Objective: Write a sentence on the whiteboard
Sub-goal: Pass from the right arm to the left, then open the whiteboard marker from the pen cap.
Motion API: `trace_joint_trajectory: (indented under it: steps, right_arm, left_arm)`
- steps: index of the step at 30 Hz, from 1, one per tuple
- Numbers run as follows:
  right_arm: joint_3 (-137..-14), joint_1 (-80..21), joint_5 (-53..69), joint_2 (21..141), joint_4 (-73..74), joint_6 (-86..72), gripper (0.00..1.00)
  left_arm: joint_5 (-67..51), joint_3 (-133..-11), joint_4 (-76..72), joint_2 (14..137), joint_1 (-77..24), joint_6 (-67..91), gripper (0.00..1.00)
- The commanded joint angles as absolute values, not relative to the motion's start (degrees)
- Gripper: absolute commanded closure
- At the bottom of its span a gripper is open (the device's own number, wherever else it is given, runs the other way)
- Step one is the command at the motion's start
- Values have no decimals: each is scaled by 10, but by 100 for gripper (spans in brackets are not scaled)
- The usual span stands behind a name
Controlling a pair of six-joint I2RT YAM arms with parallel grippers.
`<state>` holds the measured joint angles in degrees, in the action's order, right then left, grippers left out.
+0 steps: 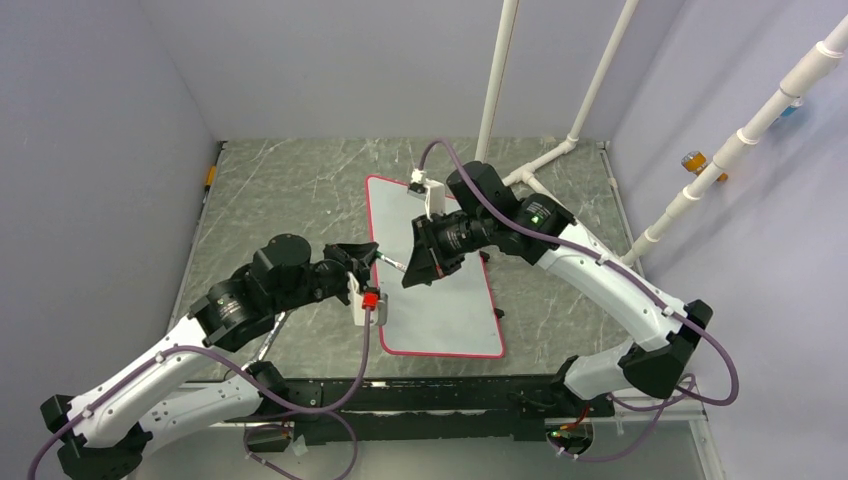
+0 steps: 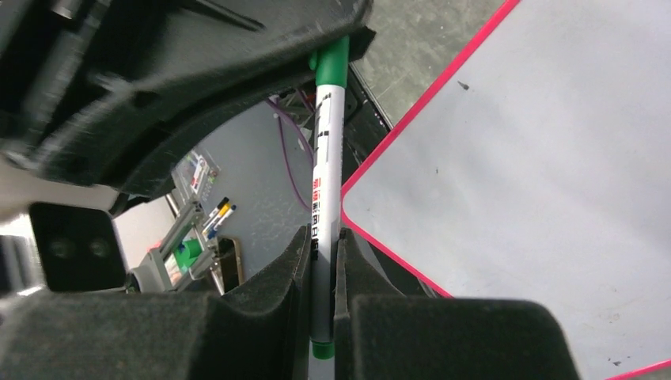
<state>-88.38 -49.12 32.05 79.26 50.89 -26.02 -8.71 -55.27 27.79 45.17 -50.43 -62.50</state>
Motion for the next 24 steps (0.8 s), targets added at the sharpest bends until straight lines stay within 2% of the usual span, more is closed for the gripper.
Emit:
trace_joint_trajectory:
  steps: [1,5,6,8,9,10,12,18,24]
  right_arm:
    - [-931,-488,320,801,482,-258,100]
    - [-940,-488,305,793,484,-253,100]
    - [-941,-488,295,787,479,-254,90]
    - [-938,-488,259,770,466,-258,53]
    - [-936,-488,237,760,458,-259,40]
    - [-932,-488,215,749,450,-260,31]
    - [-919,-488,172,723,425,-263,20]
    - [-858,-488,117,655,320,-294,16]
    - [-850,-488,74,648,306,-313,20]
  left_arm:
    - [-81,-539,276,456,-514,-624,100]
    - [-72,-531,267,454,-516,-620,100]
    - [-73,-530,265,453,-515,-617,100]
    - [-74,-528,260,452,-515,-608,100]
    - [-72,-529,258,453,-515,-606,100]
    - [-71,-531,258,455,-515,-597,100]
    - [-67,-539,258,459,-515,-581,100]
    - [-68,-535,216,437,-515,-519,100]
    - [-53,-524,165,417,-515,-454,100]
